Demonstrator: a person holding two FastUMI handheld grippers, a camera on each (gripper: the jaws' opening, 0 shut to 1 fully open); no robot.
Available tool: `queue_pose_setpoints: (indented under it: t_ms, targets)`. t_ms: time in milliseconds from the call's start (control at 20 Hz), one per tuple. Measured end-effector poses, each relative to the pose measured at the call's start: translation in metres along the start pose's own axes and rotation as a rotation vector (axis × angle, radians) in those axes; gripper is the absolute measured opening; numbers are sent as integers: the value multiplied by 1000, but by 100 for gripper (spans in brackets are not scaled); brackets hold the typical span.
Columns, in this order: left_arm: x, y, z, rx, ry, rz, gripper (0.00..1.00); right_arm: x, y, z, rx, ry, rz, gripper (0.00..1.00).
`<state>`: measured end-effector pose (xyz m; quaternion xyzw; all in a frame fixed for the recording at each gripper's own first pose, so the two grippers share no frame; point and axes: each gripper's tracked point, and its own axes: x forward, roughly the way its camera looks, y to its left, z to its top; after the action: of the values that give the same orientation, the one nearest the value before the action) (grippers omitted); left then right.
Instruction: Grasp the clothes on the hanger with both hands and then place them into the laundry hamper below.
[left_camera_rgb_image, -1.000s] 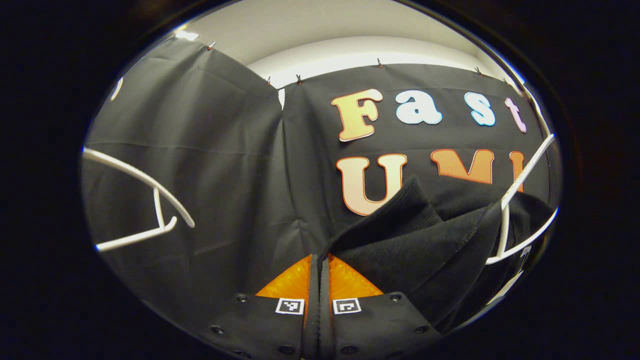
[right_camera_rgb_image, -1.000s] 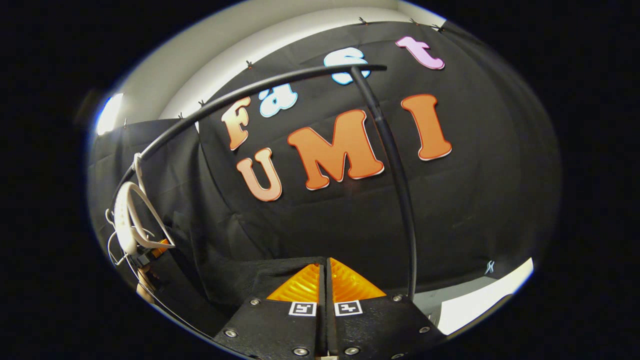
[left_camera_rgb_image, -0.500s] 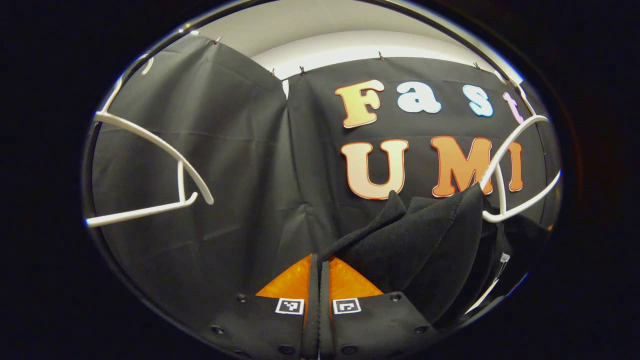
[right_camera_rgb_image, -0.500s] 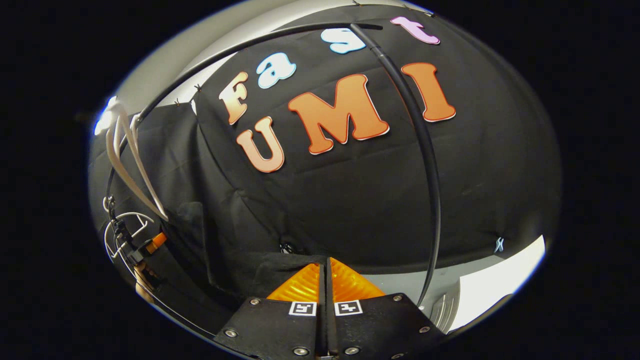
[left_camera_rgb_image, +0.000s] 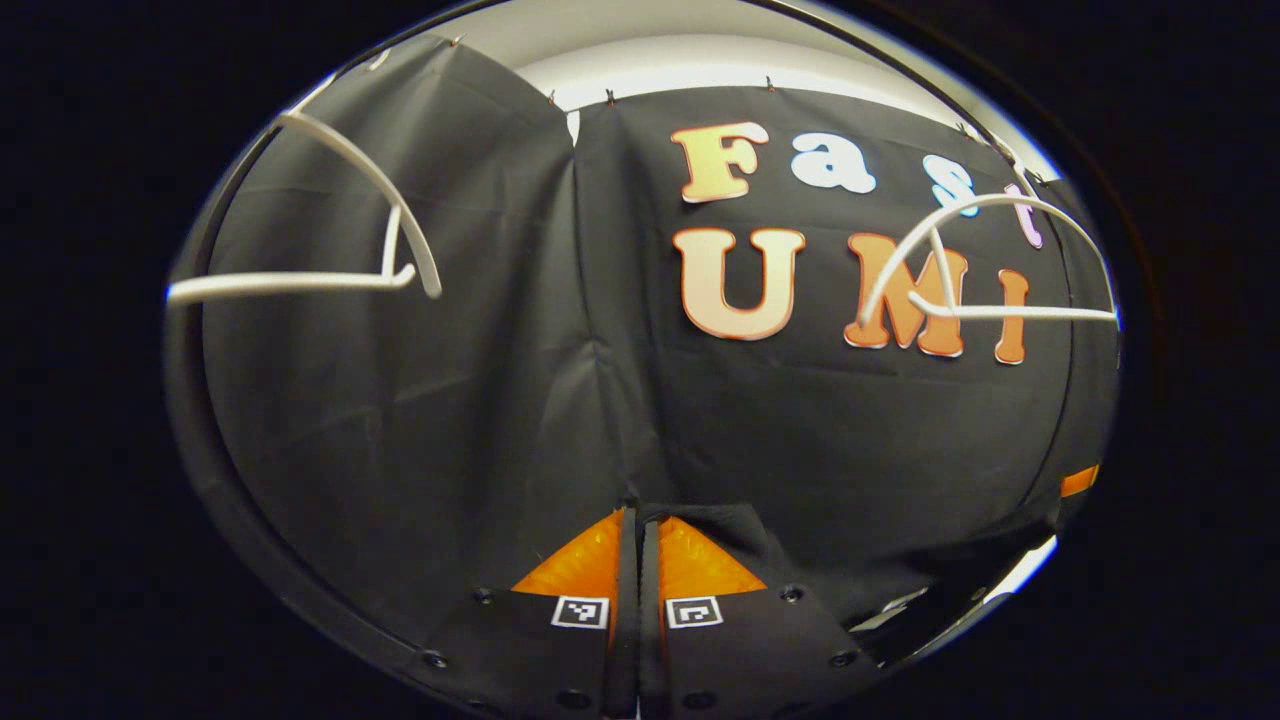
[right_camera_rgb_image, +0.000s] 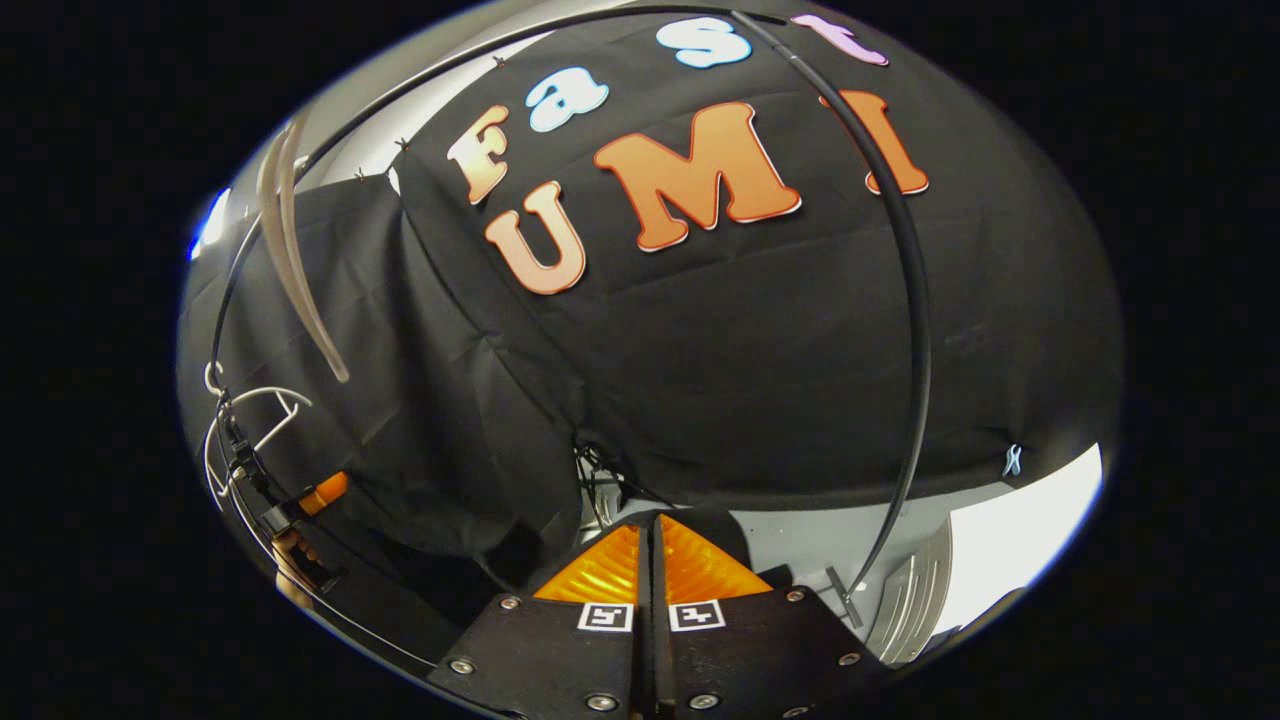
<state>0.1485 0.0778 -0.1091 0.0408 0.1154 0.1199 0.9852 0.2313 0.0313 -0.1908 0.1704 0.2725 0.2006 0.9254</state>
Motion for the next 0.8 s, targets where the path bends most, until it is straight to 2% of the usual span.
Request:
queue_pose_setpoints:
  t_ms: [350, 500, 800]
  targets:
    - [-13, -42, -51, 64, 87, -149, 7, 17, 22, -61, 28, 83, -13, 0]
    - [-12, -58, -66, 63, 124, -215, 7, 26, 35, -84, 28, 108, -15, 0]
    - [-23, -98, -125, 35, 253, -335, 7, 44, 61, -136, 39, 167, -24, 0]
